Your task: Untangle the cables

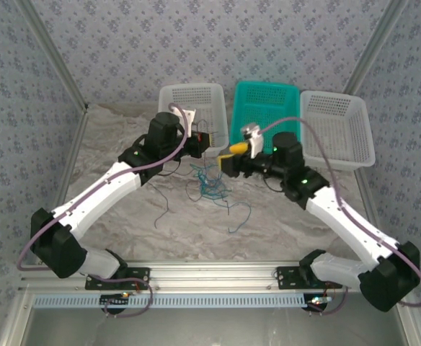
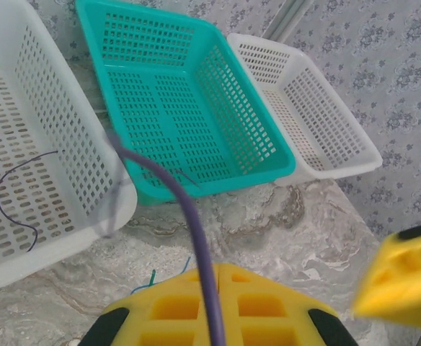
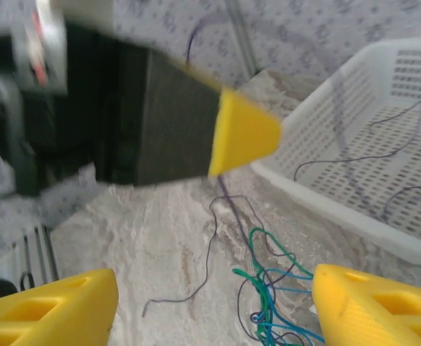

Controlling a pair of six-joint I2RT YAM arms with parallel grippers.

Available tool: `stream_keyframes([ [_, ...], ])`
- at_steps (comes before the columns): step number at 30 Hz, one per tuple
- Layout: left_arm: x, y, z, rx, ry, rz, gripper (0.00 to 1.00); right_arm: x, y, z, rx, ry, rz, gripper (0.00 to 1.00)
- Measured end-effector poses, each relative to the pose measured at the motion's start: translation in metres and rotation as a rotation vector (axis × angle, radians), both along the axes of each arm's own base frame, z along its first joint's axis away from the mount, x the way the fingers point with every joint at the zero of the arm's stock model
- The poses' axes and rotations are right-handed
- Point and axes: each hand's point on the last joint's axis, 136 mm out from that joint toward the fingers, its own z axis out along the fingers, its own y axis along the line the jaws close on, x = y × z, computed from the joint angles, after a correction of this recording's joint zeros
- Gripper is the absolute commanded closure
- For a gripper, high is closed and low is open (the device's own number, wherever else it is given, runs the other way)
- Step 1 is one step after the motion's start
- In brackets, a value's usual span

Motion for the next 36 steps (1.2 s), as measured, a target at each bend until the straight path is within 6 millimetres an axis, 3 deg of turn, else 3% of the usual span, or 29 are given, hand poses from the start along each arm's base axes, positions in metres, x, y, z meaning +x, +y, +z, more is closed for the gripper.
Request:
stream_keyframes([
  [5,-0.002,-0.001,0.005,-0.004,0.003,-0.011,1.0,0.003,0.027,-0.047,-0.057,-0.148,0.055,0.3],
  [8,-0.003,-0.002,0.009,-0.009,-0.001,-0.016,1.0,0.019,0.036,-0.051,-0.057,-0.221,0.04,0.35],
  [11,-0.005,-0.005,0.013,-0.016,-0.007,-0.023,1.0,0.032,0.043,-0.048,-0.031,-0.278,0.023,0.47],
  [14,-0.006,-0.008,0.023,-0.029,-0.022,-0.032,1.0,0.043,0.05,-0.048,-0.008,-0.302,0.01,0.66],
  [17,-0.006,-0.008,0.028,-0.036,-0.032,-0.032,1.0,0.049,0.055,-0.044,0.017,-0.31,0.004,1.0],
  [20,-0.005,-0.008,0.03,-0.034,-0.039,-0.029,1.0,0.05,0.057,-0.04,0.039,-0.307,0.001,1.0],
  [21,-0.005,-0.007,0.031,-0.031,-0.046,-0.028,0.91,0.05,0.057,-0.039,0.048,-0.304,0.0,1.0],
  [23,-0.006,-0.005,0.033,-0.022,-0.066,-0.028,0.6,0.049,0.057,-0.036,0.07,-0.289,-0.002,1.0],
  [25,-0.01,0.002,0.033,-0.013,-0.081,-0.016,0.42,0.048,0.055,-0.029,0.099,-0.271,-0.006,1.0],
  [31,-0.033,0.041,0.022,-0.011,-0.081,0.067,0.37,0.041,0.045,-0.002,0.19,-0.218,-0.02,1.0],
  [36,-0.052,0.073,-0.004,-0.087,-0.015,0.177,0.37,0.042,0.041,0.005,0.227,-0.161,-0.032,1.0],
])
